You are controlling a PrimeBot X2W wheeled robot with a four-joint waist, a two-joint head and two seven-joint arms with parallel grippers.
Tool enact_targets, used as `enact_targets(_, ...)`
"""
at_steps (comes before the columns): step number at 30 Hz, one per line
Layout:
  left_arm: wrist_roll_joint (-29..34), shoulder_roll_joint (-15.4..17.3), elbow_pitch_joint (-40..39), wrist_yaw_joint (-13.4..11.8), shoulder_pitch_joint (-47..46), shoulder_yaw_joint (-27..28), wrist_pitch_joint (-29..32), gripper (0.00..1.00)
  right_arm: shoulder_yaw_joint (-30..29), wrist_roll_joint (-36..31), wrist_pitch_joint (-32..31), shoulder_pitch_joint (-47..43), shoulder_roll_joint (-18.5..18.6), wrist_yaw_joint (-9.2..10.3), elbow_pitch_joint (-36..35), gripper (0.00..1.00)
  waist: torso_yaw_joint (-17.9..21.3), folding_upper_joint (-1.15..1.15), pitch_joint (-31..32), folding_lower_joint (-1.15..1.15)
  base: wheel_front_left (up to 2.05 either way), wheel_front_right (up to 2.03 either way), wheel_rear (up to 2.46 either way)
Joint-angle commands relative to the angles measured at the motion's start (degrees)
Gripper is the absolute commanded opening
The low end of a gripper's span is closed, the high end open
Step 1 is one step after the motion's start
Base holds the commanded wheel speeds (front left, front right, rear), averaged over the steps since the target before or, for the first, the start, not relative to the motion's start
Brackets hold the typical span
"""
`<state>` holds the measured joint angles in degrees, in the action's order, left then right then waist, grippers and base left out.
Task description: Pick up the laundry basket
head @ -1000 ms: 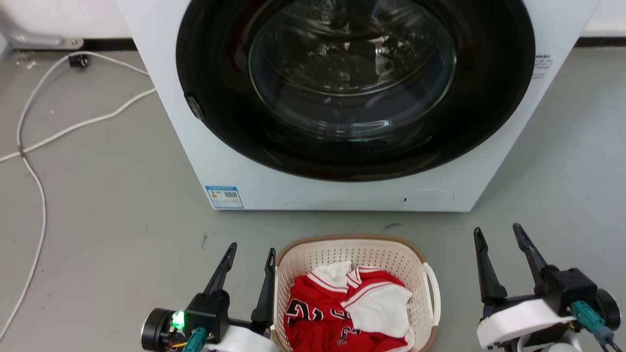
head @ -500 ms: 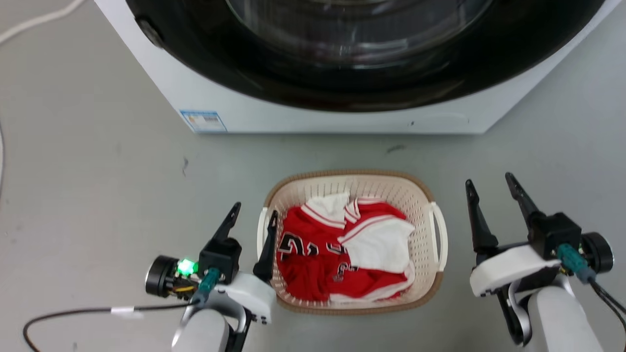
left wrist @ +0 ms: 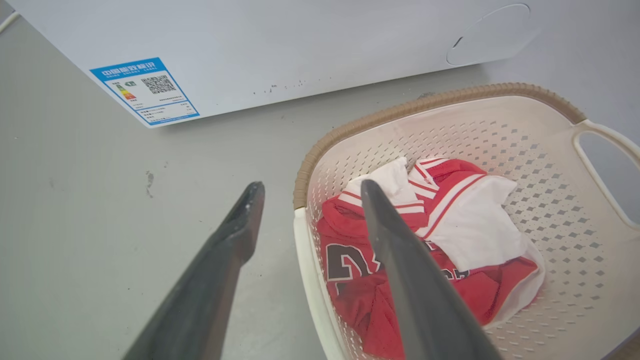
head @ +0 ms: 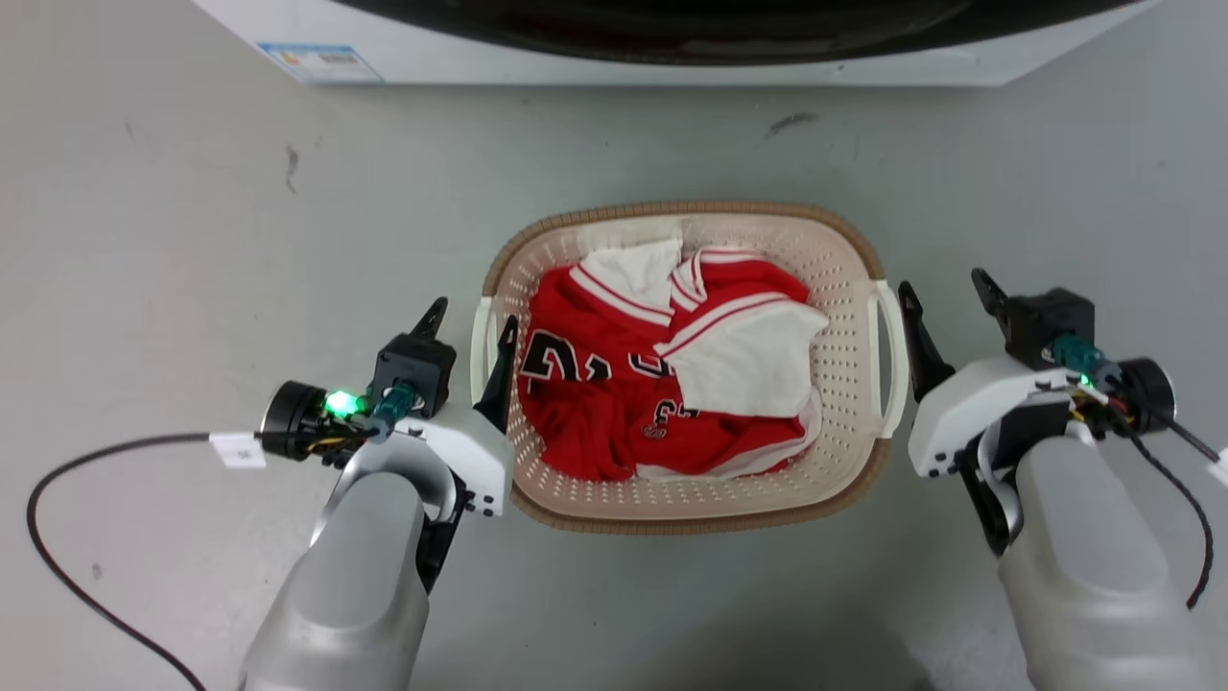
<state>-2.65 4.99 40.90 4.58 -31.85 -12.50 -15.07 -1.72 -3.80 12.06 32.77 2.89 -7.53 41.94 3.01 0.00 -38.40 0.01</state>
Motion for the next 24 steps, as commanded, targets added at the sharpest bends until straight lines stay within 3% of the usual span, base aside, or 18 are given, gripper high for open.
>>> enact_targets(1,0.25,0.33,1.87,0.47,-1.94,-0.27,-0.16,1.0,-0.47,-1.06,0.18,2.68,0.0,0.08,1.56,1.0,-0.23,0.0,-2.87,-0.01,0.0,0.0,0.0)
enact_targets(18,-4.11,-0.48,26.85,2.83,-15.95,-4.66,1.11,1.0,-0.22,-3.04,-6.6,14.61,0.0,0.08,22.49,1.0,-0.76,0.0,-7.53,-0.01,0.0,0.0,0.0)
enact_targets(24,-6.28,-0.86,29.82,2.88,-18.64,-7.79,4.21,1.0,-1.27,-4.02,-9.61,17.29,0.0,0.08,25.92,1.0,-1.08,0.0,-8.79,-0.01,0.0,0.0,0.0)
